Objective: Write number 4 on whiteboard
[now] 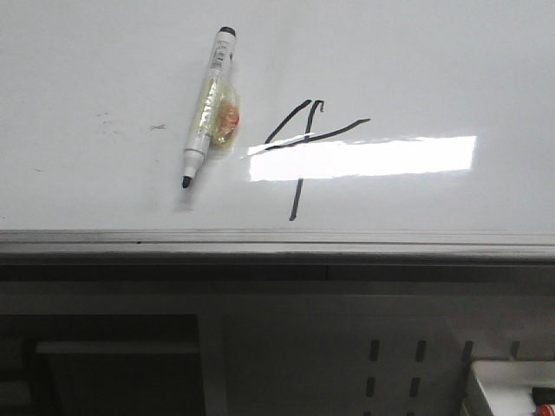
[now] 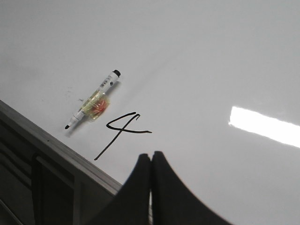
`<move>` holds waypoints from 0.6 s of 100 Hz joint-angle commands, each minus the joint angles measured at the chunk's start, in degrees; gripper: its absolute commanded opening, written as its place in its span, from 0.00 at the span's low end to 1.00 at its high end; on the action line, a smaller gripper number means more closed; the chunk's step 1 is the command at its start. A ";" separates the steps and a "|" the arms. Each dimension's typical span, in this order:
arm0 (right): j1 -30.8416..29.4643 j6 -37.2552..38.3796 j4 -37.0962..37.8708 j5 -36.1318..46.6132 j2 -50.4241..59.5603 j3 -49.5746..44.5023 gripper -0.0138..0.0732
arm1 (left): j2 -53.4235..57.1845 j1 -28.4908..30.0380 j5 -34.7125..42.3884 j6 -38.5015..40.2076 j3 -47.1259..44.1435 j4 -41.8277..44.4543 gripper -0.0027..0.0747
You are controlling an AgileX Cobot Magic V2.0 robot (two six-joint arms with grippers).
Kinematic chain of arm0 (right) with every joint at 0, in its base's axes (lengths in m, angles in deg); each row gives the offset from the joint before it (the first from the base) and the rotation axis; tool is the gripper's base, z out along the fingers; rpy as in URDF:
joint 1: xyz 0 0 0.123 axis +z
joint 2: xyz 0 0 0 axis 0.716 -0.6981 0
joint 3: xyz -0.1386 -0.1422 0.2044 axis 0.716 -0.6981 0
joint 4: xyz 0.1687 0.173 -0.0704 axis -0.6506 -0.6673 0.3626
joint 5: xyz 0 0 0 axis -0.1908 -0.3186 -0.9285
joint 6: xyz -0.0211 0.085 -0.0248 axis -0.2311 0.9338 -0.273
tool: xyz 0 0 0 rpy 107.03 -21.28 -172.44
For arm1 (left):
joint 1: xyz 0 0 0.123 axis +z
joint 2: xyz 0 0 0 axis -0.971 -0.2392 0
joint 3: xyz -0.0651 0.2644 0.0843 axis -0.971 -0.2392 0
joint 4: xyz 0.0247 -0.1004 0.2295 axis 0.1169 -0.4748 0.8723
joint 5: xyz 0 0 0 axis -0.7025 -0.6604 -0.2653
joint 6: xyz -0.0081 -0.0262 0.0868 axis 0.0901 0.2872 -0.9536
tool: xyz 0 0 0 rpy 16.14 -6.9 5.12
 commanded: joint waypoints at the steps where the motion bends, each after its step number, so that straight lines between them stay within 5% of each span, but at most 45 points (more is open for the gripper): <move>1: -0.37 0.02 -0.64 4.09 -0.61 1.35 0.08 | -0.23 0.13 3.30 -0.08 1.65 -0.37 0.01; 60: -0.37 0.02 -0.64 4.01 -0.61 1.35 0.08 | 6.46 2.23 7.03 -0.56 -2.32 0.82 0.01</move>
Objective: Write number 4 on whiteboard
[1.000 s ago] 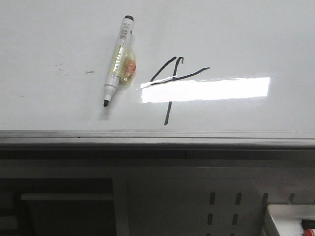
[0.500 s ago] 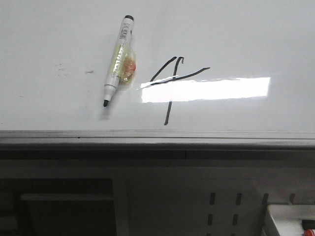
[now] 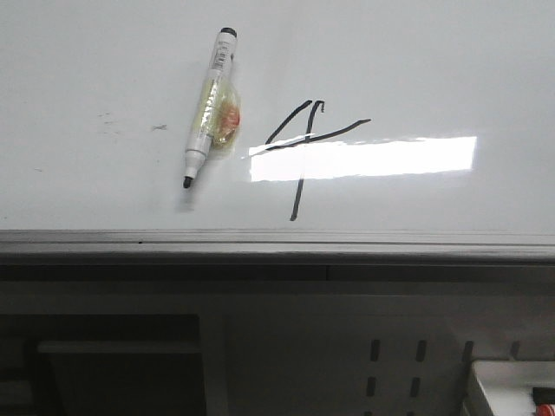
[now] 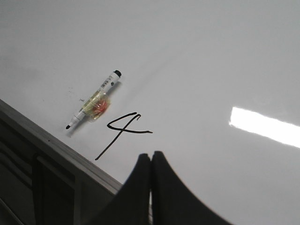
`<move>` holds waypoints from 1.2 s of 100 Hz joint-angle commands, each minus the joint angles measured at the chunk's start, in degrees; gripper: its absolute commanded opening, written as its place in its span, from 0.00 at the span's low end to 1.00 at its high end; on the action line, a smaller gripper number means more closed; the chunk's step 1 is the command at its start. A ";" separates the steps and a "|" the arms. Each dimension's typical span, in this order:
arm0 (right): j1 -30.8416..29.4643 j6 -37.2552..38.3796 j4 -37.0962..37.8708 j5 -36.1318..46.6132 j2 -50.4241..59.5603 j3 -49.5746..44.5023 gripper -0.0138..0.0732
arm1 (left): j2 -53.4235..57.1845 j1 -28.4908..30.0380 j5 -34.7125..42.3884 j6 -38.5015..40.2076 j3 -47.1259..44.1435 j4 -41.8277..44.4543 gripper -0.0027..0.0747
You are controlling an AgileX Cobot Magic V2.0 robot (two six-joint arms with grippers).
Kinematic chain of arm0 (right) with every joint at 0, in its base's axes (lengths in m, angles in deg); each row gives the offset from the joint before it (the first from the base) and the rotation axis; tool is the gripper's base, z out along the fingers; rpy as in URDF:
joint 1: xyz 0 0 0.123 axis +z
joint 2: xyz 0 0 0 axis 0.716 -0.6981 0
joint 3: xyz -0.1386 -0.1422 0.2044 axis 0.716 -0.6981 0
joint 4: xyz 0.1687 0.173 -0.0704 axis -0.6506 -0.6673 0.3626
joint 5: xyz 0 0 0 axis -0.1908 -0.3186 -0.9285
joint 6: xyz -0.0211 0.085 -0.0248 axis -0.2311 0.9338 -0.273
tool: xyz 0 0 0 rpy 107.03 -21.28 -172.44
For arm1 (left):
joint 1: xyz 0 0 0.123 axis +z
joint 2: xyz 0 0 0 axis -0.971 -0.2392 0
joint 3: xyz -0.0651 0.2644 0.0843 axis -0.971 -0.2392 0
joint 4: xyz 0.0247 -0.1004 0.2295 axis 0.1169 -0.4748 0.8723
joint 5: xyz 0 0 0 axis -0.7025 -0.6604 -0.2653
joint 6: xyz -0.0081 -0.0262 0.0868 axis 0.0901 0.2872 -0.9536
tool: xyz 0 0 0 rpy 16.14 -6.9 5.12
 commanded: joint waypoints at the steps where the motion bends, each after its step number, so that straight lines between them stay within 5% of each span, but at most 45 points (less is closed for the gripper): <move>1: -0.37 0.02 -0.64 4.01 -0.61 1.35 0.08 | 3.06 2.12 7.25 -0.43 -0.94 1.19 0.01; 13: -0.37 0.02 -0.64 4.01 -0.61 1.35 0.08 | 8.10 9.49 10.47 0.90 -7.20 8.36 0.01; 28: -0.37 0.02 -0.64 3.95 -0.61 1.35 0.08 | 13.28 21.48 10.22 22.13 -14.69 27.82 0.01; 41: -0.37 0.02 -0.64 3.95 -0.61 1.35 0.08 | 15.77 26.94 3.14 31.57 -15.77 34.00 0.01; 83: -0.37 0.02 -0.64 3.86 -0.61 1.35 0.08 | 22.46 27.59 -20.50 31.82 -15.88 36.81 0.01; 120: -0.37 0.02 -0.64 3.86 -0.61 1.35 0.08 | 22.64 27.59 -20.38 31.76 -15.88 36.49 0.01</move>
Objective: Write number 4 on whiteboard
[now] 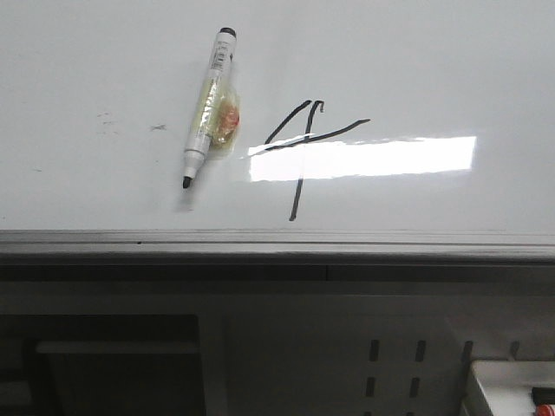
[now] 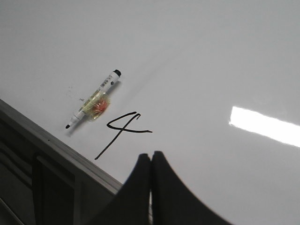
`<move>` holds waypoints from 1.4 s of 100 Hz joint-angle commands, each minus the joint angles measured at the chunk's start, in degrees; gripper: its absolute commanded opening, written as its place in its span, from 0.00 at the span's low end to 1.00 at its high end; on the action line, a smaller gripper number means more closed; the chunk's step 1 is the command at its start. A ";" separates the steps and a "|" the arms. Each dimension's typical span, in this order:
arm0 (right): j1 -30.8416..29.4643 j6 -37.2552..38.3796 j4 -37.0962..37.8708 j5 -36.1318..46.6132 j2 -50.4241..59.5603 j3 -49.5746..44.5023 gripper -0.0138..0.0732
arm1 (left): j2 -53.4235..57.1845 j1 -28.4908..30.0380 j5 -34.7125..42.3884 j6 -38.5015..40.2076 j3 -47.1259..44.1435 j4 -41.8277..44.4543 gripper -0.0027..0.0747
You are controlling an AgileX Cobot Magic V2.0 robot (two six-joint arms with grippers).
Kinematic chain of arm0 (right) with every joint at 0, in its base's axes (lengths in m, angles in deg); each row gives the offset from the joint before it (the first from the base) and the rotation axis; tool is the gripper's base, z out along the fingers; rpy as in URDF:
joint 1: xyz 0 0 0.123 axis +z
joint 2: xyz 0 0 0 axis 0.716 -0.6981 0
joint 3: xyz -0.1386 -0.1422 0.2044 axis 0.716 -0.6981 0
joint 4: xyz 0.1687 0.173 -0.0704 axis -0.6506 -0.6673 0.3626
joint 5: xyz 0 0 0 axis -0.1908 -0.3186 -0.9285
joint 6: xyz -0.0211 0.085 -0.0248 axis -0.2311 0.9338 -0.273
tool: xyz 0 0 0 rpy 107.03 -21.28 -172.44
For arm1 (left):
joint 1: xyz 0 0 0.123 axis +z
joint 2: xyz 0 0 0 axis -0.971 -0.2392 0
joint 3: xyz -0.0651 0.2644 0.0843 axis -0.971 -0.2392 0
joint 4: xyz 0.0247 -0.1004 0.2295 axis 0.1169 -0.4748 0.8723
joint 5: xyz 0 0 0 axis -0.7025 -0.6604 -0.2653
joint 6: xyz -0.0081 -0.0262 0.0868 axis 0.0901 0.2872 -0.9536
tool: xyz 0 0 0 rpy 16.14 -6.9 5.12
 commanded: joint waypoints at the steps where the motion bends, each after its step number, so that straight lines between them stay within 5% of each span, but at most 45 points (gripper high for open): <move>1: -0.37 0.02 -0.64 3.99 -0.61 1.35 0.08 | 1.39 0.08 2.78 0.73 -1.97 -0.62 0.01; 72: -0.98 0.49 3.65 5.08 -0.61 -2.02 0.08 | 1.39 0.08 2.80 0.73 -1.97 -0.62 0.01; 96: -9.09 34.02 28.29 6.51 -0.61 -11.79 0.08 | 1.39 0.08 2.80 0.73 -1.97 -0.62 0.01; 118: -19.05 34.14 28.68 6.89 1.32 -20.40 0.08 | 1.39 0.08 2.80 0.73 -1.97 -0.62 0.01; 140: -19.91 34.14 28.68 4.28 6.26 -21.71 0.08 | 1.39 0.08 2.90 0.73 -1.97 -0.62 0.01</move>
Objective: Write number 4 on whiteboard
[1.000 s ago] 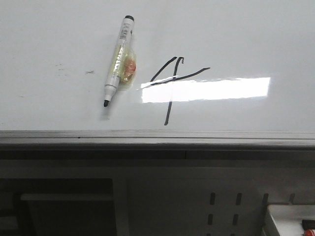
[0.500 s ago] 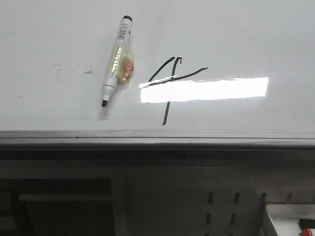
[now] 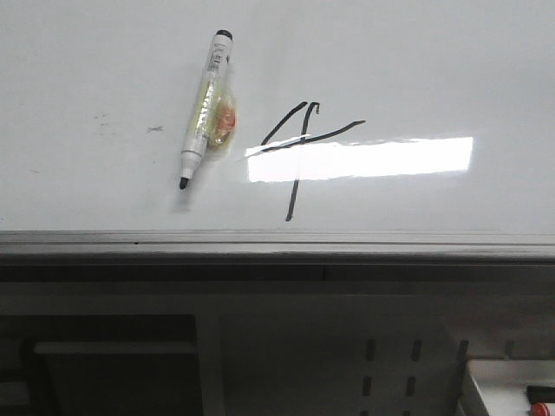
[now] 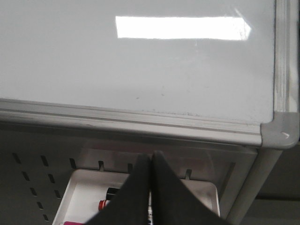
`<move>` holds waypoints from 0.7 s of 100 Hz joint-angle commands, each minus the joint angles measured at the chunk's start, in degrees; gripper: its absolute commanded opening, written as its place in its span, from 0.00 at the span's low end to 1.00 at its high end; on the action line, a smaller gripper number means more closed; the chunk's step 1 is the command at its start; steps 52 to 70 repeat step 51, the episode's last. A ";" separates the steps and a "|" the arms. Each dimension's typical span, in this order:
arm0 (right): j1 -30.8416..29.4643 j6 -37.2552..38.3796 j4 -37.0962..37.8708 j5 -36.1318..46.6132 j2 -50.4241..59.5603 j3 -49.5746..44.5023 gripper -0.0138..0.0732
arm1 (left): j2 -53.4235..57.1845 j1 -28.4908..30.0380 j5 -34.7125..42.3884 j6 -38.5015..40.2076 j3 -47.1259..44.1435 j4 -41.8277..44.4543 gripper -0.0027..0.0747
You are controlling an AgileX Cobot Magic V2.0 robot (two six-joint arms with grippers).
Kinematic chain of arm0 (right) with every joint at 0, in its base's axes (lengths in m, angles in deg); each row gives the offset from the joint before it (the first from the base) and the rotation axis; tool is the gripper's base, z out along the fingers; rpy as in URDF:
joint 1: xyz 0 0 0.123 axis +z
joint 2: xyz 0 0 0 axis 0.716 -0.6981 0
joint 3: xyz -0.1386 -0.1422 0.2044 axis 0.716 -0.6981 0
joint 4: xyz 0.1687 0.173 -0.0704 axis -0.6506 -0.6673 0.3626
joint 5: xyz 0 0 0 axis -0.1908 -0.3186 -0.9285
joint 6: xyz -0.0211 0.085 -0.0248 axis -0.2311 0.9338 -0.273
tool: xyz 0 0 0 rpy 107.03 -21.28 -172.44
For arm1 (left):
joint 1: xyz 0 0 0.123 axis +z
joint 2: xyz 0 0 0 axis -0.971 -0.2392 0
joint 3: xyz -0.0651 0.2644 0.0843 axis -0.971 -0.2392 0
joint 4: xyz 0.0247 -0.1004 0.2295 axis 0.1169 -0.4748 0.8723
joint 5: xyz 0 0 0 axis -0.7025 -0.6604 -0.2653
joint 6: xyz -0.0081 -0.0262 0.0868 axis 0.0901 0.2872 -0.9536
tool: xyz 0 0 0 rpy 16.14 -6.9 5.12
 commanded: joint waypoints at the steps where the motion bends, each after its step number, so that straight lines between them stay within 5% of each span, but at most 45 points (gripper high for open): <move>1: -0.32 0.10 0.87 1.63 1.06 -1.35 0.08 | 1.39 0.08 2.99 0.73 -1.97 -0.52 0.01; 70: -0.32 0.10 0.87 1.95 1.06 -1.35 0.08 | 1.39 0.08 2.99 0.73 -1.97 -0.52 0.01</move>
